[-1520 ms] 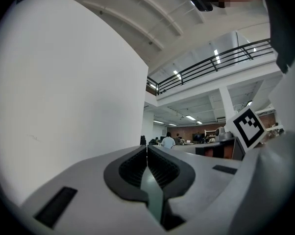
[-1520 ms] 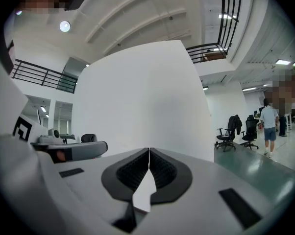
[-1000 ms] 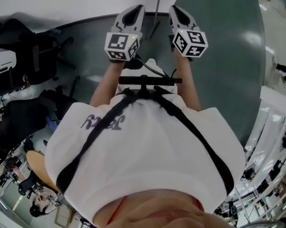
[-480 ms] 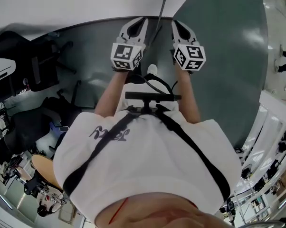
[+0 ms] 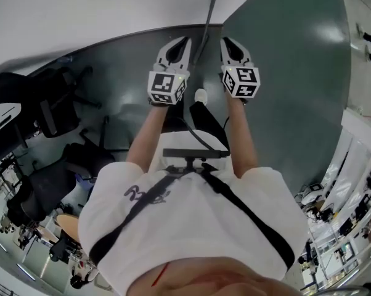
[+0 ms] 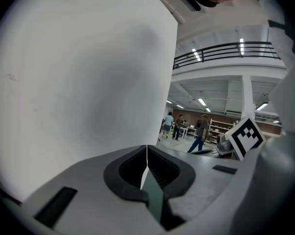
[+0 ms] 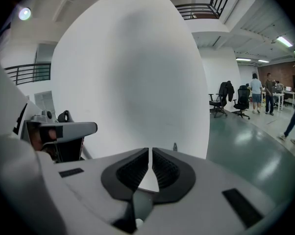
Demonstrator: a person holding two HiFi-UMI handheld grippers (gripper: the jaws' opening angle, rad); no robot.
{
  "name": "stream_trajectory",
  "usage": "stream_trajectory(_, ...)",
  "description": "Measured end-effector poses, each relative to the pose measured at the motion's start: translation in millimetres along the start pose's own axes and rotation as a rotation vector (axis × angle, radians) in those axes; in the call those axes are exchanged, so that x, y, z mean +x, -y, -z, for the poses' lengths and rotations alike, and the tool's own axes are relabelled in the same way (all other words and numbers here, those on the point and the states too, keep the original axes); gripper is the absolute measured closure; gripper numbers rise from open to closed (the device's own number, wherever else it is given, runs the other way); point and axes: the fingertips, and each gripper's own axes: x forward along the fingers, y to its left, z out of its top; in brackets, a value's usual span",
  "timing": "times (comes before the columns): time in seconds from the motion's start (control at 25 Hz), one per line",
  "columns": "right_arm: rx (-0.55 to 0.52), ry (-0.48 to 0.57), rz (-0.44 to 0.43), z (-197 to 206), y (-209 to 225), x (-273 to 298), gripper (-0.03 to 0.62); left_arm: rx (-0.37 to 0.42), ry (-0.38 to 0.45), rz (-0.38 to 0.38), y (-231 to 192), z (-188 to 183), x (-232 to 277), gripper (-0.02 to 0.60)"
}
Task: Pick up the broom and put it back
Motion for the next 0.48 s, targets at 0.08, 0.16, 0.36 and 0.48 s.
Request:
stream_trajectory(0.08, 0.005, -0.014, 0.004, 10, 8, 11, 0.586, -0.006, -0.017, 0.003, -5, 12, 11, 0.568)
stream_trajectory(0.16, 0.009, -0.021, 0.008, 20, 17, 22, 0.586, -0.012, -0.034, 0.006, -8, 25, 21, 0.568)
stream_trajectory(0.36, 0.015, -0.06, 0.027, 50, 34, 67, 0.585, -0.014, -0.07, 0.037, -26, 58, 44, 0.568)
stream_trajectory(0.48, 0.025, -0.095, 0.055, 70, 45, 95, 0.585, -0.01, -0.089, 0.057, -40, 77, 58, 0.568)
